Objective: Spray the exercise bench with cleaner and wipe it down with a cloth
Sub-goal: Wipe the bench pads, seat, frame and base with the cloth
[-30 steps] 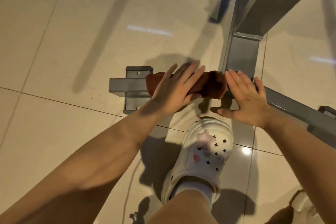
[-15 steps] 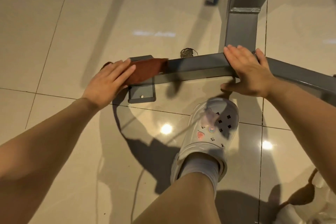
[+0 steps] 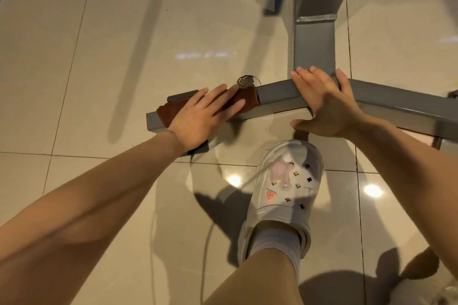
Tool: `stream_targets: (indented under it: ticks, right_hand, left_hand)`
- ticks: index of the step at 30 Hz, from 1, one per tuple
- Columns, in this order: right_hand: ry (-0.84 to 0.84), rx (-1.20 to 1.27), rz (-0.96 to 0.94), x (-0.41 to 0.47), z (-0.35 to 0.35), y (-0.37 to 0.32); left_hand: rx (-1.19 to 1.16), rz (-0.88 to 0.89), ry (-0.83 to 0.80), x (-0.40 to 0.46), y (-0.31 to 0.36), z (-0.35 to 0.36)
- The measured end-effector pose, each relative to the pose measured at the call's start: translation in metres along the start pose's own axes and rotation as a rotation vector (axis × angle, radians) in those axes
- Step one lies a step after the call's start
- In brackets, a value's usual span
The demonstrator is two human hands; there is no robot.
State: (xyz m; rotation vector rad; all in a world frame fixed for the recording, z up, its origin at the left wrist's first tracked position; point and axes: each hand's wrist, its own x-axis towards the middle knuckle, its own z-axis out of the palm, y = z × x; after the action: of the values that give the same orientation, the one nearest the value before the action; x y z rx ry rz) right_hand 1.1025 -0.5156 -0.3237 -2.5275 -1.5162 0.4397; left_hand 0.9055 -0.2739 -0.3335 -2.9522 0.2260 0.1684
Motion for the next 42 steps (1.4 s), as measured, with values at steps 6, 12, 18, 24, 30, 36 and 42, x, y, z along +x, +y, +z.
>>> stream_targets:
  ticks: [6,12,18,24,30,36,42]
  right_hand:
    - [0.09,0.256,0.182,0.0,-0.023,0.021]
    - [0.049,0.045,0.25,-0.039,-0.004,0.052]
    - [0.067,0.03,0.251,-0.039,-0.003,0.054]
    - [0.022,0.007,0.223,-0.038,-0.002,0.053]
    - [0.003,-0.032,0.212,-0.038,-0.003,0.05]
    - [0.044,-0.022,0.209,-0.038,-0.002,0.05]
    - [0.183,-0.053,0.178,-0.042,0.006,0.05]
  left_hand:
    - [0.095,0.21,0.061,0.098,0.064,-0.014]
    - [0.132,0.216,-0.109,0.099,0.06,-0.032]
    - [0.18,0.222,0.07,0.066,0.035,-0.011]
    - [0.152,0.14,0.134,-0.022,-0.009,0.015]
    - [0.173,0.182,0.065,-0.003,-0.008,0.005]
    - [0.213,0.274,0.052,0.075,0.037,-0.003]
    - [-0.018,0.329,0.188,0.139,0.058,-0.018]
